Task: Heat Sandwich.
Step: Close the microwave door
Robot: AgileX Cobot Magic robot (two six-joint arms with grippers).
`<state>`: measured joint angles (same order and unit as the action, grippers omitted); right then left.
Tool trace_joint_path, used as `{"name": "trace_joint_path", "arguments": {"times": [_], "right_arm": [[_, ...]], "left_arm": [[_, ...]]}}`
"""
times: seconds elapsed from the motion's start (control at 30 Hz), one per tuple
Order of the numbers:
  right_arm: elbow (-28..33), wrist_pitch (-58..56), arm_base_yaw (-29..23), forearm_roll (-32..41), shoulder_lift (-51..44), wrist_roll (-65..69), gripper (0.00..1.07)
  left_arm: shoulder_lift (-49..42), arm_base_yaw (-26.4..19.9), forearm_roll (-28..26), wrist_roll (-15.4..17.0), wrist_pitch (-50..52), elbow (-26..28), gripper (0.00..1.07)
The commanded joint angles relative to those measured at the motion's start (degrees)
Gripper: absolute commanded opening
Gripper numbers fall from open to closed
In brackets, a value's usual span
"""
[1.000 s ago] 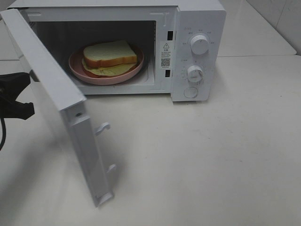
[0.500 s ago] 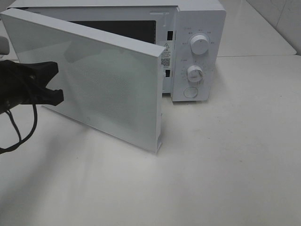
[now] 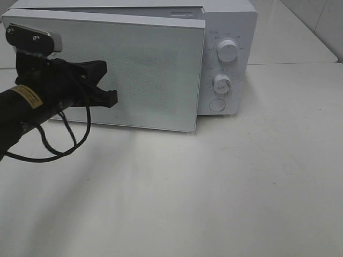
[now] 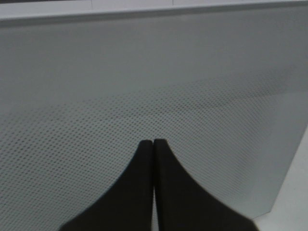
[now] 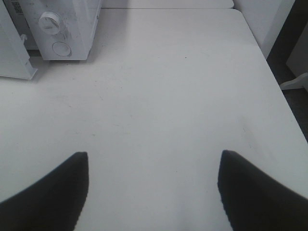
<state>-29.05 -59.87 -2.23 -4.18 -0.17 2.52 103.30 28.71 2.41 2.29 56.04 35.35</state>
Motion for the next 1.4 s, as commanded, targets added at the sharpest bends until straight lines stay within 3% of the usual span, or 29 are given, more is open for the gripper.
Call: {"name": "trace_joint_path", "arguments": {"times": [0.03,0.43,0.7,0.97,1.1,1.4], "right_arm": [[0.1,0.6,0.3,0.1,-1.7,-0.1,0.73],[0.1,0.6,0.3,0.1,-1.7,-0.1,0.73],[0.1,0.6,0.3,0.1,-1.7,-0.1,0.73],[0.1,0.6,0.3,0.2,-1.7,-0.1,0.73],[0.1,0.6,0.3,0.1,-1.7,-0.1,0.73],[0.1,0.6,0.3,0.1,-1.7,-0.1,0.73]], "left_arm": [[1.7,2.9,-4.1,-0.4,-0.1,3.8,0.0],[6.0,7.1,-11.1,-3.6,-4.0,13.6,0.0],[9.3,8.5,-15.0,-9.1,-8.0,21.3,0.0],[11.8,8.8,-20.5,-11.1,-14.0,28.0,0.0],[13.3,8.8,-22.7,-13.8,-14.7,30.9,0.0],[13.9,8.8,-23.5,-14.7,-17.1,32.9,0.0]]}}
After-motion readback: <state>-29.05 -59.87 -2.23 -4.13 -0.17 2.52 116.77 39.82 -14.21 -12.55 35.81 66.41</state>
